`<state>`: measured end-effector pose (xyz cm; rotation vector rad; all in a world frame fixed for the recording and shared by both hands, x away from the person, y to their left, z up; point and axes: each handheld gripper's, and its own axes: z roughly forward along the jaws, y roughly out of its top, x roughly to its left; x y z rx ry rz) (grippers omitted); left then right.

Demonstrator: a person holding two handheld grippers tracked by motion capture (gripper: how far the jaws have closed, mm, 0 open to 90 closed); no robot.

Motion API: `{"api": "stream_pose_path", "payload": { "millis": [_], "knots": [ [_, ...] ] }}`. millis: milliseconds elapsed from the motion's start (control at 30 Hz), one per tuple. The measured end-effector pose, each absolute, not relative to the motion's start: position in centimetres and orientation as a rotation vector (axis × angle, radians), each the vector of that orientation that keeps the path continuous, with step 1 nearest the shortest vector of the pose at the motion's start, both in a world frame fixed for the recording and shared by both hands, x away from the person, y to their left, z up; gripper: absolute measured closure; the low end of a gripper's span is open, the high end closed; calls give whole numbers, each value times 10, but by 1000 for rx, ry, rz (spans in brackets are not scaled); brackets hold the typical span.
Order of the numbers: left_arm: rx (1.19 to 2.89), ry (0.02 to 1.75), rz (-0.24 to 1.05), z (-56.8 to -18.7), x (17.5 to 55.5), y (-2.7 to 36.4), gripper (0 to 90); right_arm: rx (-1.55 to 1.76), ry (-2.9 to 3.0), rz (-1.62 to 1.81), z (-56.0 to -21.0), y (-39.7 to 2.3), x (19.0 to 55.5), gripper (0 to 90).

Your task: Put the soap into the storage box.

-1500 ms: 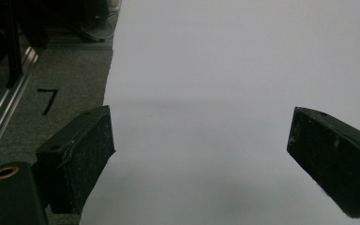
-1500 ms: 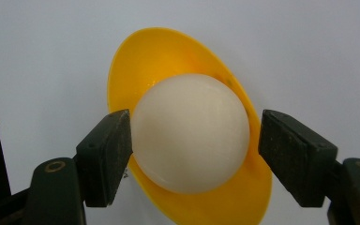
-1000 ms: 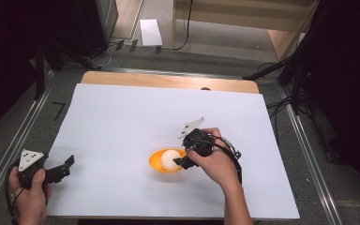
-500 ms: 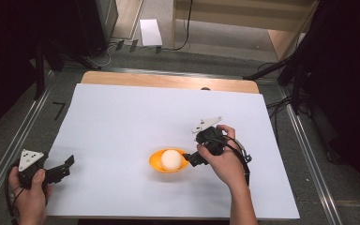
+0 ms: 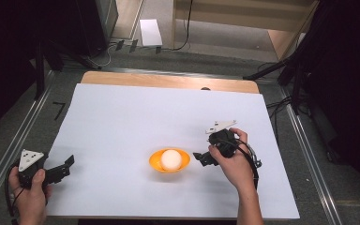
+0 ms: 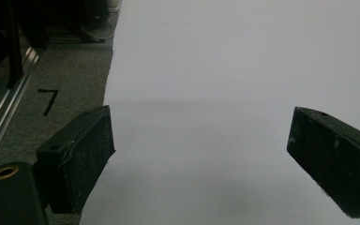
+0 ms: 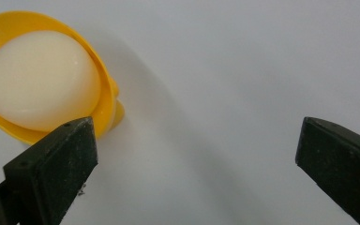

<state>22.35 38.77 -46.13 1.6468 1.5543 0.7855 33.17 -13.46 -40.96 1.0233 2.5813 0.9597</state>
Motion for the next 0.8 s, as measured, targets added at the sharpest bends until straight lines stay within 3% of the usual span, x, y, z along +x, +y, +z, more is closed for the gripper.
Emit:
{"api": "stream_pose_path", "payload": {
  "millis": [800],
  "knots": [
    [1644,1554,788,-461,223,388,81,1186,2459,996,-427,-197,318,0]
  ]
}}
